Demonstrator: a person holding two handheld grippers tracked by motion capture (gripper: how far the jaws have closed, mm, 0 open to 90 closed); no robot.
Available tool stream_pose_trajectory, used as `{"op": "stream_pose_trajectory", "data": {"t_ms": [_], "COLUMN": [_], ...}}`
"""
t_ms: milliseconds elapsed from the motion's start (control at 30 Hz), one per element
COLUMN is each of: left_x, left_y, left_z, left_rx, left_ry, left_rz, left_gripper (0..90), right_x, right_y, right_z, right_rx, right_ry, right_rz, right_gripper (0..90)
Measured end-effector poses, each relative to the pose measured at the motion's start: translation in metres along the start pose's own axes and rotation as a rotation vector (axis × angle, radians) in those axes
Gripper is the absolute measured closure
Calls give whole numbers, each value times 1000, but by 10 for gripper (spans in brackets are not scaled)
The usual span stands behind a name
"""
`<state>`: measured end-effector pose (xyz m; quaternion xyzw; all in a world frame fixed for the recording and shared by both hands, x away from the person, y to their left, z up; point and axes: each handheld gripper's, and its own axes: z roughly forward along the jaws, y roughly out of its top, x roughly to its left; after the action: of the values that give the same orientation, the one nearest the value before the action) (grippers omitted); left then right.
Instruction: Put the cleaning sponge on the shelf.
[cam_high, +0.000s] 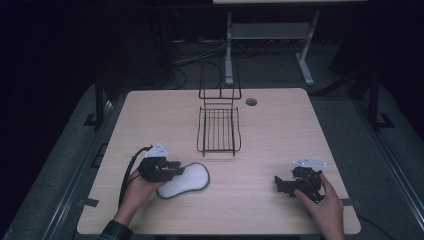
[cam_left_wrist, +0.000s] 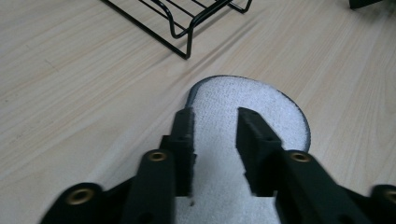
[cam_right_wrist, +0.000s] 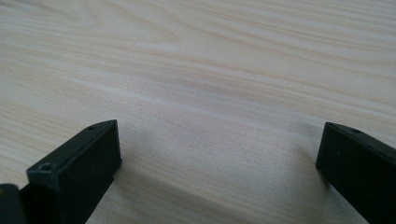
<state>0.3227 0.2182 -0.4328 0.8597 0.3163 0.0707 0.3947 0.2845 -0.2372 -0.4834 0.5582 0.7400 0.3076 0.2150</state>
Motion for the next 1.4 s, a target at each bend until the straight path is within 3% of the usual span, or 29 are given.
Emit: {"op": "stream_pose_trajectory", "data": {"t_ms": [300, 433, 667, 967, 1400], "left_x": [12, 16, 19, 14, 8], "left_y": [-2, -3, -5, -7, -9], "left_z": [7, 12, 19, 26, 31], "left_rx": [44, 65, 88, 132, 177], "left_ry": [-59, -72, -109, -158, -137], "left_rz": [33, 62, 87, 104, 150], "left_gripper": [227, 150, 130, 127, 125], "right_x": [0, 0, 0, 0, 0], "right_y": [0, 0, 0, 0, 0], "right_z": [0, 0, 0, 0, 0], "right_rx": [0, 0, 0, 0, 0], "right_ry": [0, 0, 0, 0, 0], "right_rz": [0, 0, 0, 0, 0], "right_gripper": [0, 0, 0, 0, 0]}}
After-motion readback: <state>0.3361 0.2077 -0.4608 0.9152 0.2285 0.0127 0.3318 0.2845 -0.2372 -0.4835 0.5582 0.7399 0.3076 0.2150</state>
